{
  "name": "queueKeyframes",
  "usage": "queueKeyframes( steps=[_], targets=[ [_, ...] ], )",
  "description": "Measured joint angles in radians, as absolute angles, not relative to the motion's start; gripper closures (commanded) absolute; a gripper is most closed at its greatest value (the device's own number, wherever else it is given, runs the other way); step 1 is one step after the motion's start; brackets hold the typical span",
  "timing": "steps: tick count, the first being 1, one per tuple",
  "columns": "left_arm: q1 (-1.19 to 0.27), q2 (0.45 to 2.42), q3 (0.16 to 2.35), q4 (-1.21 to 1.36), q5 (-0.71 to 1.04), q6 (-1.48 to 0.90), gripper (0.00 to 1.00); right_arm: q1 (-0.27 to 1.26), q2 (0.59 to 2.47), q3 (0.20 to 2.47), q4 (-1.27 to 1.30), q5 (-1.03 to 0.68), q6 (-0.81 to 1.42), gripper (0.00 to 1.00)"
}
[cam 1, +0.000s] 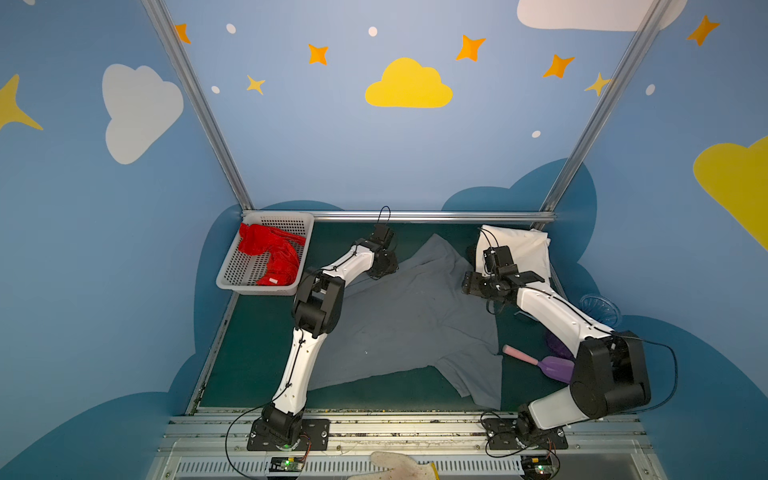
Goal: Fold and stack the t-shirts
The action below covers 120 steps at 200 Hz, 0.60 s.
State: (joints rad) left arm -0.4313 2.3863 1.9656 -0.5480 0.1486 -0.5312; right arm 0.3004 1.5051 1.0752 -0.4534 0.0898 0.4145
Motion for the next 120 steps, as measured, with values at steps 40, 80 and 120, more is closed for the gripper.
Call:
queueKeyframes(
  steps=[40,80,120],
  targets=[
    [-0.460,2.374,1.929,-0.532,0.146,-0.516,0.90,0.300,1.505,1.075,-0.453,0.088,0.416,0.15],
    [-0.516,2.252,1.727,-0.435,0.111,-0.492,0.96,0.296,1.512,1.106,-0.485,0.081,0.428,0.15],
    [-0.584,2.119,1.503,-0.258,0.041,-0.481,0.96,0.296,1.564,1.208,-0.528,0.066,0.456,0.15]
  ],
)
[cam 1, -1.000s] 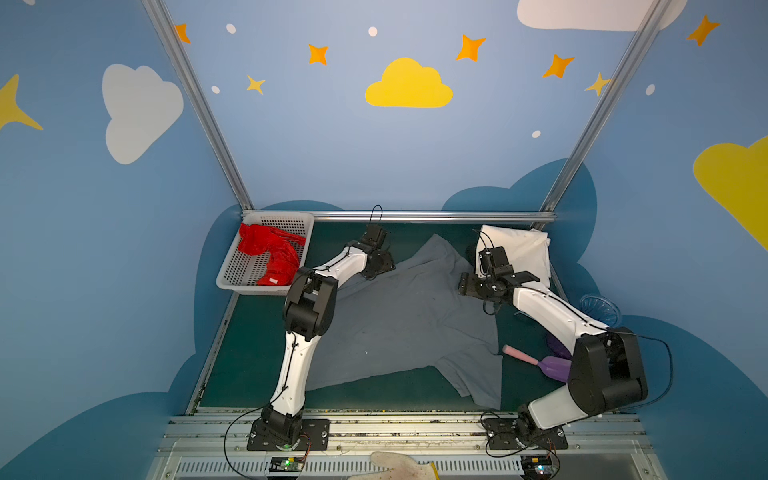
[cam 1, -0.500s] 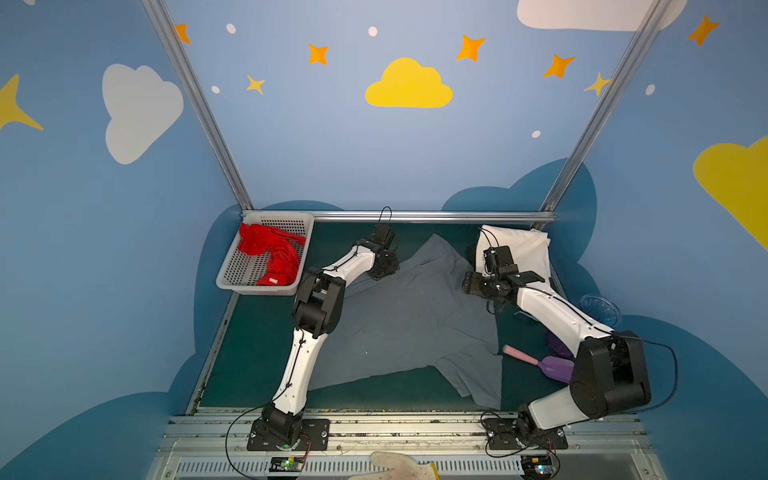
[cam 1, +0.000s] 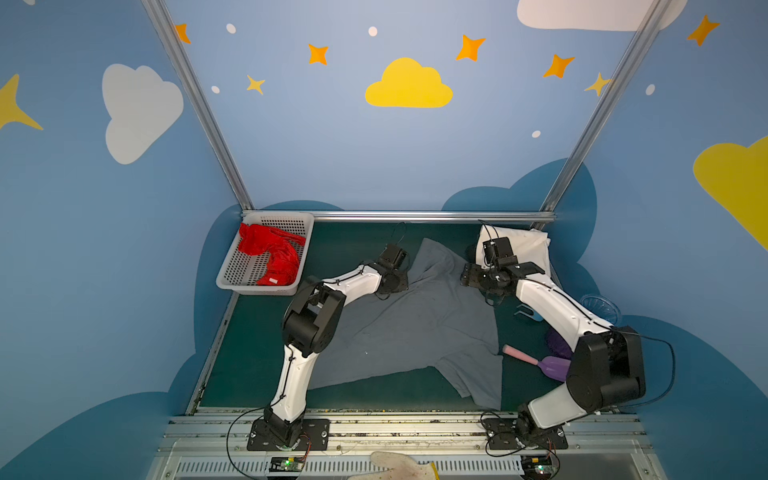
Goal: Fold and stack the t-shirts
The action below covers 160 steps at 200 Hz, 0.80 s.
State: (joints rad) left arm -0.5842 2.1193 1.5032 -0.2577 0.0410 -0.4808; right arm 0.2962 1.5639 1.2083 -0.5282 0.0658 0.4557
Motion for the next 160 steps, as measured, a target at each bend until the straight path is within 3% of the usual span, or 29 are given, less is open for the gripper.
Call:
queueKeyframes(
  steps=[73,160],
  targets=[
    [-0.673,2.074,1.324,-0.047,-0.071,-0.416,0.95,0.377,1.850,1.481,-0.640,-0.018,0.466,0.17],
    [-0.666,2.062,1.289,-0.002,-0.109,-0.403,0.94,0.514,2.497,2.297,-0.904,-0.053,0.401,0.20]
  ],
)
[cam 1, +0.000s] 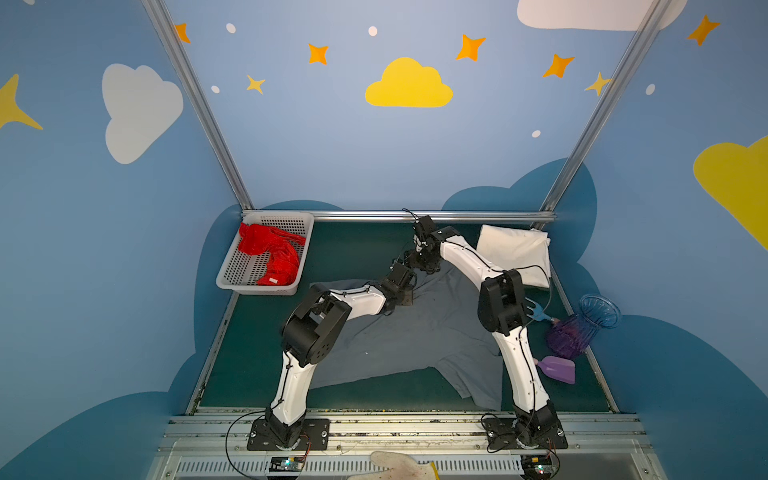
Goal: Fold and stack the t-shirts
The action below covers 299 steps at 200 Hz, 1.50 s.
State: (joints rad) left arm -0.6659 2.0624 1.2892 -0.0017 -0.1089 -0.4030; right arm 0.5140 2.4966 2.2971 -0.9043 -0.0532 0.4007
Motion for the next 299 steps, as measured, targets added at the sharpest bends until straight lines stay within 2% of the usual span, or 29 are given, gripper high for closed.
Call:
queueKeyframes(
  steps=[28,72,142,217,227,244,266,275,286,299],
  targets=[
    [-0.667,2.049,1.279,0.012,-0.117,-0.399,0.94,0.514,2.607,2.438,-0.973,-0.020,0.404,0.21],
    [-0.668,2.034,1.264,0.022,-0.132,-0.397,0.94,0.505,2.611,2.444,-0.971,-0.006,0.434,0.34],
    [-0.662,2.003,1.216,0.059,-0.147,-0.389,0.94,0.459,2.617,2.452,-0.939,-0.025,0.464,0.41],
    [-0.661,2.002,1.213,0.063,-0.152,-0.385,0.94,0.442,2.690,2.555,-0.925,-0.082,0.460,0.99],
    [-0.660,2.000,1.213,0.062,-0.157,-0.384,0.93,0.441,2.690,2.555,-0.918,-0.093,0.457,1.00],
    [-0.656,1.993,1.213,0.054,-0.171,-0.381,0.85,0.440,2.690,2.555,-0.908,-0.102,0.461,1.00],
    [-0.645,1.973,1.212,0.035,-0.195,-0.383,0.54,0.436,2.690,2.555,-0.894,-0.106,0.460,1.00],
    [-0.638,1.960,1.212,0.023,-0.208,-0.383,0.52,0.435,2.690,2.555,-0.889,-0.106,0.460,1.00],
    [-0.628,1.943,1.212,0.003,-0.224,-0.389,0.45,0.432,2.689,2.555,-0.884,-0.106,0.460,1.00],
    [-0.615,1.919,1.212,-0.023,-0.245,-0.399,0.44,0.427,2.685,2.551,-0.873,-0.104,0.458,1.00]
  ],
)
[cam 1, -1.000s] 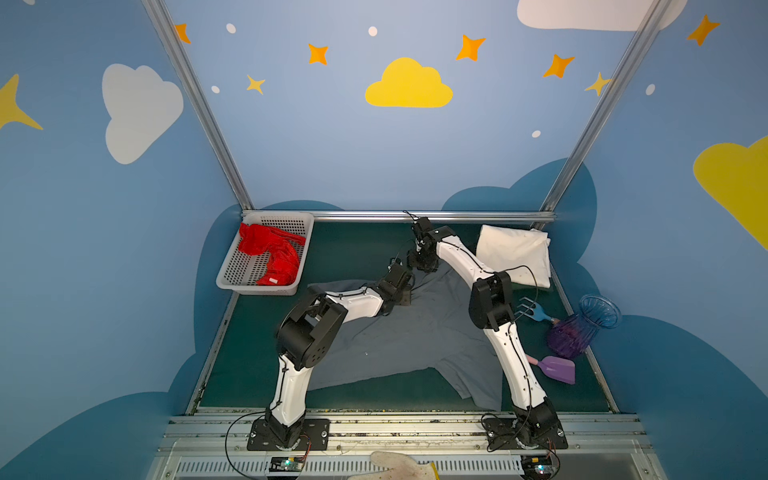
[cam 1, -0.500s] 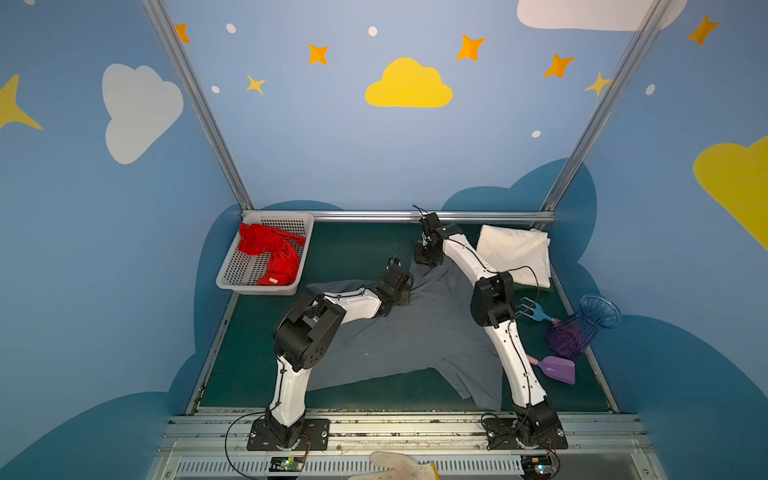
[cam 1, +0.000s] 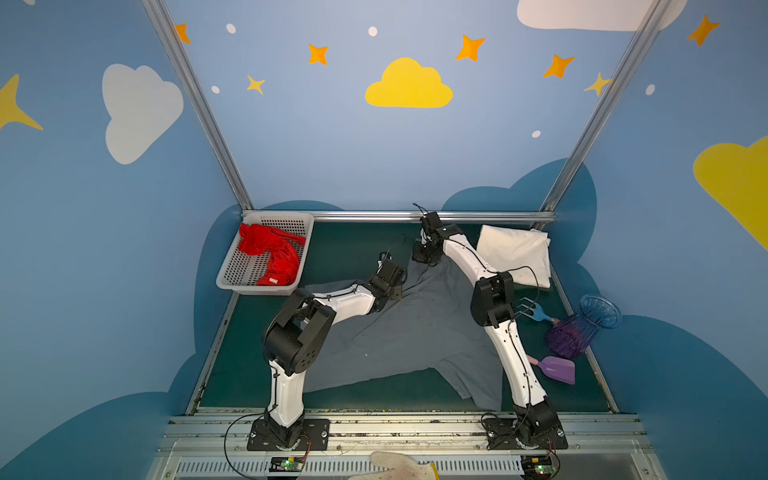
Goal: Fold and stack the t-shirts
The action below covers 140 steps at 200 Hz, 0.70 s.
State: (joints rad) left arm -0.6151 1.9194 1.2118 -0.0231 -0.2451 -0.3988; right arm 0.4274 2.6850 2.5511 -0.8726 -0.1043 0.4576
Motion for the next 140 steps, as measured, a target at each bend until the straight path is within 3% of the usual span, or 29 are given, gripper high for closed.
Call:
queueKeyframes(
  steps=[61,140],
  targets=[
    [-0.510,1.762,1.140,-0.195,-0.349,-0.523,0.44,0.414,2.474,2.352,-0.754,-0.069,0.410,1.00],
    [-0.349,1.768,0.965,-0.295,-0.320,-0.646,0.44,0.418,2.073,1.738,-0.327,-0.068,0.363,1.00]
  ],
)
